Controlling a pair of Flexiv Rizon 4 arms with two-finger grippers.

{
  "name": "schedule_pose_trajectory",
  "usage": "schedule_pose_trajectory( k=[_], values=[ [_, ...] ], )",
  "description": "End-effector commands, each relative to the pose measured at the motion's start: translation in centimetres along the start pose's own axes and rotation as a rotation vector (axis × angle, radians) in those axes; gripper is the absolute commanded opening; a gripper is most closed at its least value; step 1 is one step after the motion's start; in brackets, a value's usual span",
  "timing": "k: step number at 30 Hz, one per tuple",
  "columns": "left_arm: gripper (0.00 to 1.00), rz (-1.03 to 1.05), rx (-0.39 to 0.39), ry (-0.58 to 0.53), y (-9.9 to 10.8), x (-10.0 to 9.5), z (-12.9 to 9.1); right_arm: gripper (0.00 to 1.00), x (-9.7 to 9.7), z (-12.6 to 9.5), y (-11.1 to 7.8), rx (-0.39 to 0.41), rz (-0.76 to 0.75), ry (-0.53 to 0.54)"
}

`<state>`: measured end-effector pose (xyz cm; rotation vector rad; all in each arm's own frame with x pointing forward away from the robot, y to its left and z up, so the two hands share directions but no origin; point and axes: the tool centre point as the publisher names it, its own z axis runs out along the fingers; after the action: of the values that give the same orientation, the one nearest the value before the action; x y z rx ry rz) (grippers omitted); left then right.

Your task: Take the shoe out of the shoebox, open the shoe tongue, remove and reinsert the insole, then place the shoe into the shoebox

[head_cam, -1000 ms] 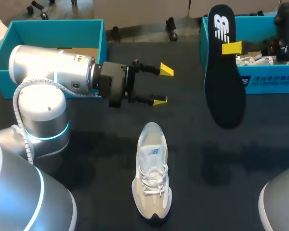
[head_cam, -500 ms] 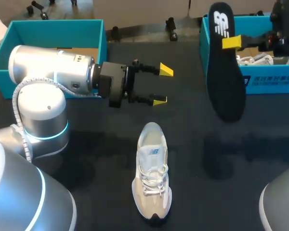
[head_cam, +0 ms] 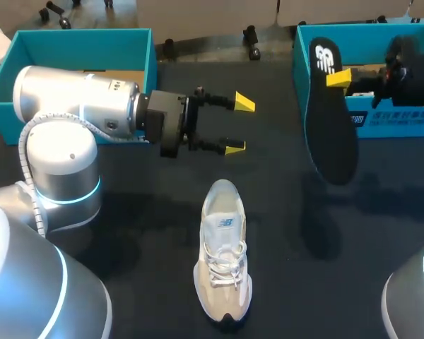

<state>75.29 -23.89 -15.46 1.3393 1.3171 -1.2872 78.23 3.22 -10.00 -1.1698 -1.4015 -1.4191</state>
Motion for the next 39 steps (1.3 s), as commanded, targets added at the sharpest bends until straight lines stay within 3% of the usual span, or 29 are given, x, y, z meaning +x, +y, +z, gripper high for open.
schedule_pose_trajectory(
  k=[1,9,15,24,29,39],
  values=[
    [1.00,0.002,-0.003,-0.001,0.0,0.1,0.1,0.00,0.2,0.2,1.1,0.028,0.015,-0.014],
    [1.00,0.019,-0.014,-0.047,-0.6,0.0,1.0,0.00,0.2,0.2,1.1,0.028,0.015,-0.014],
    [1.00,0.039,-0.023,-0.103,-0.1,-1.0,1.3,0.00,-1.3,1.2,3.1,0.032,0.117,0.002],
    [1.00,0.108,-0.047,-0.137,0.5,-2.3,1.4,0.00,-2.4,2.1,4.5,0.060,0.221,-0.051],
    [1.00,0.155,-0.110,-0.125,1.5,-2.8,1.8,0.00,-2.7,2.5,4.8,0.046,0.262,-0.080],
    [1.00,0.155,-0.104,-0.121,1.5,-2.8,2.3,0.00,-2.7,2.5,4.8,0.046,0.262,-0.080]
  ],
)
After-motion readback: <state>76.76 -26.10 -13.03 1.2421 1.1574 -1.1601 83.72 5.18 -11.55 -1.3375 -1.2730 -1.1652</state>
